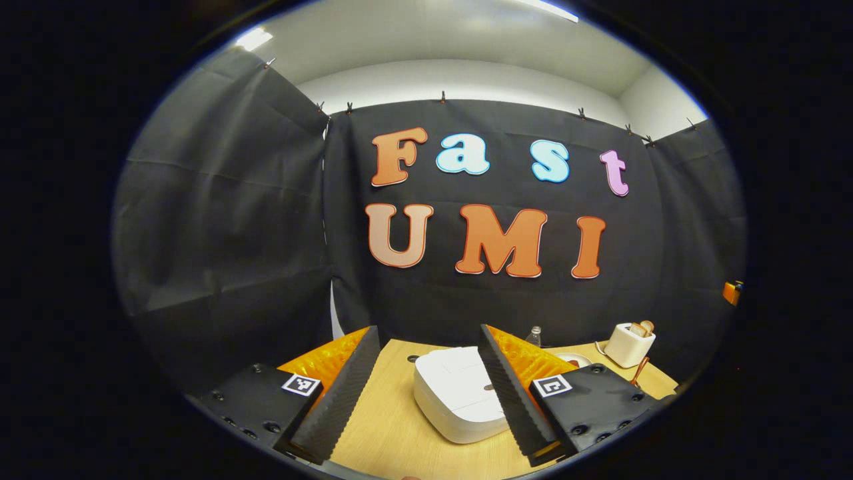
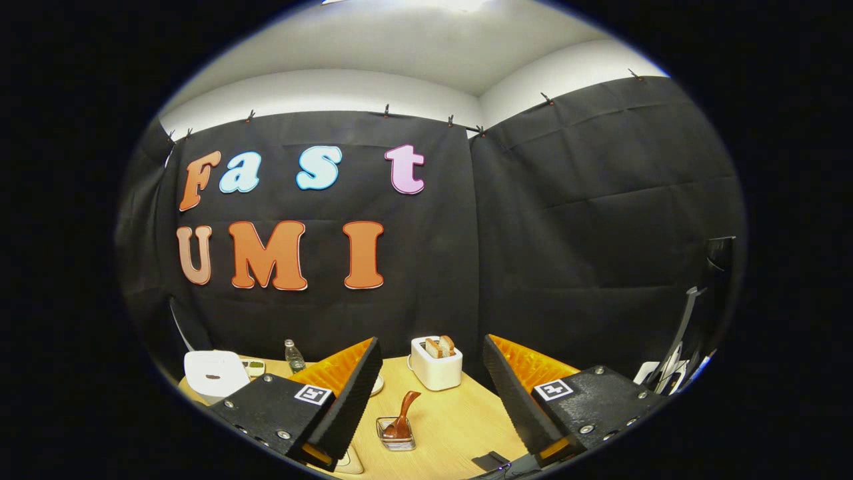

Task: Close the left gripper, press the button to open the rice cooker; take a wooden spoon from the chopstick holder with the right hand, scoop a spoonful of rice and pour it into the rice cooker, then put the wooden spoon back into the chopstick holder.

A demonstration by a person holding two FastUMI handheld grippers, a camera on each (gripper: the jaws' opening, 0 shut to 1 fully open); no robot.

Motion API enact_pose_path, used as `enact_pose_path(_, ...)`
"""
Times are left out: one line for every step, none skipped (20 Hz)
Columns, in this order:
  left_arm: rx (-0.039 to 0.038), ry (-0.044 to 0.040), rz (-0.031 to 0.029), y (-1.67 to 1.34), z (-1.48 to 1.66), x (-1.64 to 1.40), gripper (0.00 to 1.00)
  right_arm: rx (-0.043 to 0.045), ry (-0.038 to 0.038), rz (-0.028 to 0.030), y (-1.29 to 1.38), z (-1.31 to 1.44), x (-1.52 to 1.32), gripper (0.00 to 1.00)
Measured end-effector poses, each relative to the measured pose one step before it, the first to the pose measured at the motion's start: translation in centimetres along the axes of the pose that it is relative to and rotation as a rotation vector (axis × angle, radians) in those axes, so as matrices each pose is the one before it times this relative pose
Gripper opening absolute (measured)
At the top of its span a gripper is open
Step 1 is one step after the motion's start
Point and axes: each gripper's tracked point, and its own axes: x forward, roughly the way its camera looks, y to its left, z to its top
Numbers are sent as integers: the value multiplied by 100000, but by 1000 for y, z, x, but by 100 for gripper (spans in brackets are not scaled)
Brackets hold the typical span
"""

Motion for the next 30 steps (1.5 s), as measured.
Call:
enact_pose_path(-196, 451, -251, 5, -222, 153, 100, -137, 11, 382, 200, -64, 99, 94)
enact_pose_path(25, 402, 158, 150, -73, 72, 100, -284, 13, 304, 139, -28, 41, 94)
enact_pose_path(110, 166, 212, 79, -52, 1, 100, -404, 34, 356, 175, -102, 116, 95)
enact_pose_path(-45, 190, 601, 255, -103, -108, 100, -461, -18, 266, 163, 0, 17, 95)
enact_pose_path(-223, 286, 405, 244, -113, -72, 100, -422, 84, 199, 141, -6, 110, 95)
enact_pose_path(-468, 201, -387, 46, 36, -15, 100, -339, -130, 392, 127, 43, 68, 95)
enact_pose_path(-435, 242, -303, -85, -111, 71, 100, -251, -395, 512, 168, 79, -28, 95)
enact_pose_path(-22, 415, -362, -113, -160, -32, 98, -178, -104, 126, -15, 63, 3, 95)
enact_pose_path(312, 618, -393, -100, -302, 129, 100, -182, -6, 49, -1, -78, 71, 95)
enact_pose_path(499, -24, 184, 36, -13, -45, 94, -129, -113, 148, 92, 29, 15, 95)
enact_pose_path(576, -318, 269, 154, 138, 74, 89, -91, -144, 140, 26, -48, -33, 95)
enact_pose_path(708, -385, 251, -18, 150, -80, 83, -138, 156, -49, 64, -10, 86, 95)
enact_pose_path(673, -505, 393, 41, 11, 125, 77, -64, 284, 186, 42, -151, 119, 94)
enact_pose_path(401, -463, 139, 27, 209, -29, 70, 2, 373, 230, 126, -102, -9, 95)
enact_pose_path(68, -158, -95, 22, -16, -143, 61, 108, 345, 205, -39, -204, -91, 95)
enact_pose_path(-35, -261, 64, -30, 24, 8, 52, 106, 103, 224, 139, -93, -31, 95)
enact_pose_path(-562, -176, -1562, -307, -97, 30, 43, 50, 192, 235, 125, 57, 234, 95)
enact_pose_path(-299, 346, -927, -163, 95, -114, 36, -66, 84, 161, 11, -100, -58, 94)
enact_pose_path(223, 362, -101, 204, -198, 95, 37, -266, -32, 67, 39, -13, -9, 94)
enact_pose_path(388, 1223, -1166, -201, -251, 67, 41, -280, -93, -145, -74, -18, -34, 95)
enact_pose_path(444, 1242, -1254, -432, -317, 221, 41, -161, -54, -199, -75, -47, 115, 95)
enact_pose_path(920, -130, 2282, 120, 323, 43, 37, 0, -25, 0, 33, 11, -8, 95)
enact_pose_path(-242, -37, 1176, 948, -329, 693, 23, 93, 151, -2, 18, 34, 85, 95)
enact_pose_path(-1222, 1305, -2892, -805, -546, 378, 8, 141, 244, -92, -42, -109, 107, 95)
enact_pose_path(84, 1184, -197, -512, -356, -76, 5, 157, 51, -117, -29, -94, 106, 95)
enact_pose_path(-934, 409, -1410, -963, -379, 384, 5, 11, 231, -48, -82, -66, -13, 95)
enact_pose_path(265, 1130, -1803, -236, -184, 507, 5, -73, 437, -114, -62, -213, 12, 95)
enact_pose_path(267, 155, -899, -202, -120, 553, 5, -101, 365, -9, -6, -151, 35, 95)
enact_pose_path(91, 163, -1214, -470, -13, 640, 5, -188, 204, 75, 55, -29, 113, 94)
enact_pose_path(24, -77, -1080, -495, -37, 673, 5, -375, 231, -24, 2, -148, -36, 95)
